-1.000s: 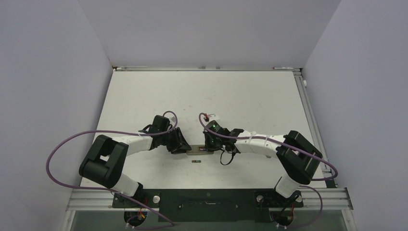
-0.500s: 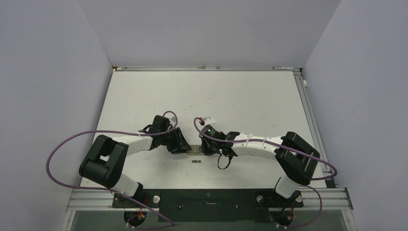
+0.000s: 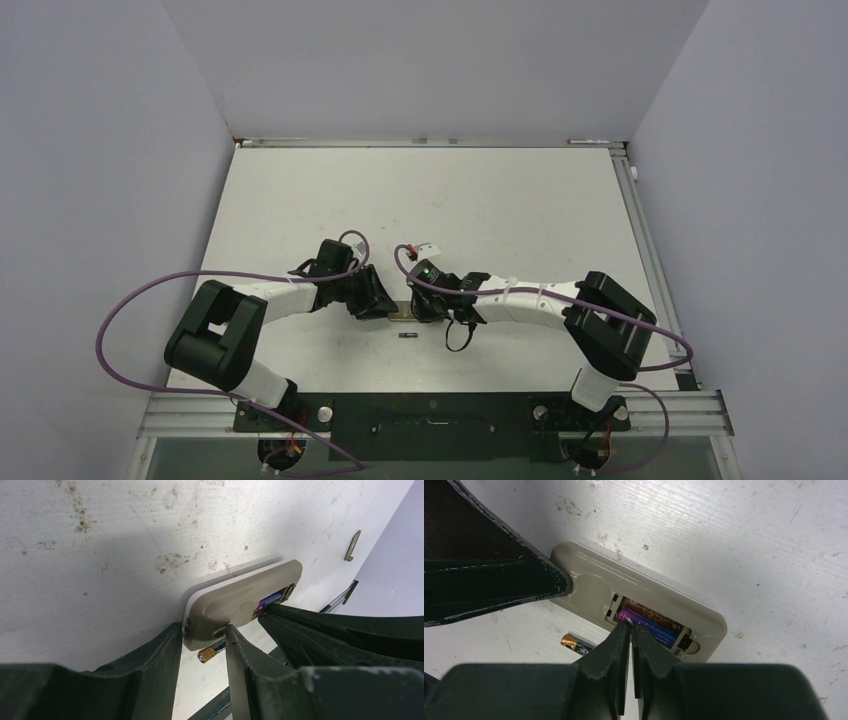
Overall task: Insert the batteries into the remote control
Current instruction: Load the battery into the remote control, then adjust the remote control at the center of the board.
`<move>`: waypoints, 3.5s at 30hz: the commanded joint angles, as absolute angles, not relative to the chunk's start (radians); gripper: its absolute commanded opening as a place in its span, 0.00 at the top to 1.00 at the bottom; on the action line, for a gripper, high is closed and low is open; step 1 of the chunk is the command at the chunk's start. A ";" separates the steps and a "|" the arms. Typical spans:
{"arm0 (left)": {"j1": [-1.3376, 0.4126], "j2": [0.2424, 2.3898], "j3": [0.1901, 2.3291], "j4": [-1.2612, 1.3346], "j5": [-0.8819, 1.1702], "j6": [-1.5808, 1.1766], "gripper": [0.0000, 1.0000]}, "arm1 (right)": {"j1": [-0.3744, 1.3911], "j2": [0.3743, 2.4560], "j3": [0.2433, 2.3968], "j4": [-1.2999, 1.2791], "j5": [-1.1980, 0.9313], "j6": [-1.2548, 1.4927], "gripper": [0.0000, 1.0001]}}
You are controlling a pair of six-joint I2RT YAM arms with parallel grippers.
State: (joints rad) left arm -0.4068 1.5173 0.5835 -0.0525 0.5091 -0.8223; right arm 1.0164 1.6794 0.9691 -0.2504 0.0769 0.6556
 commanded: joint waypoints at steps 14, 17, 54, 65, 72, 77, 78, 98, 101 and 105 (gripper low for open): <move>-0.417 1.489 0.617 -0.093 0.460 -0.783 0.58 | 1.010 1.620 1.075 -0.460 0.156 0.576 0.74; -0.416 1.474 0.618 -0.112 0.454 -0.780 0.55 | 0.996 1.604 1.074 -0.462 0.158 0.559 0.72; -0.541 1.523 0.643 -0.118 0.391 -0.841 0.54 | 0.764 1.713 1.039 -0.302 -0.039 0.410 0.91; -0.541 1.586 0.716 -0.132 0.384 -0.819 0.55 | 0.809 1.675 0.945 -0.295 -0.069 0.392 0.91; -0.541 1.646 0.781 -0.141 0.383 -0.807 0.56 | 0.880 1.625 0.886 -0.275 -0.046 0.436 0.92; -0.546 1.682 0.824 -0.150 0.384 -0.800 0.56 | 0.931 1.602 0.857 -0.262 -0.037 0.473 0.91; -0.548 1.686 0.832 -0.153 0.382 -0.798 0.56 | 0.940 1.598 0.855 -0.260 -0.035 0.480 0.91; -0.650 1.778 0.952 -0.173 0.395 -0.791 0.56 | 0.981 1.467 0.828 -0.325 0.034 0.513 0.91; -0.669 1.793 0.971 -0.176 0.401 -0.784 0.56 | 0.982 1.424 0.814 -0.349 0.048 0.517 0.91; -0.698 1.814 1.000 -0.179 0.411 -0.771 0.56 | 0.985 1.349 0.804 -0.392 0.069 0.515 0.91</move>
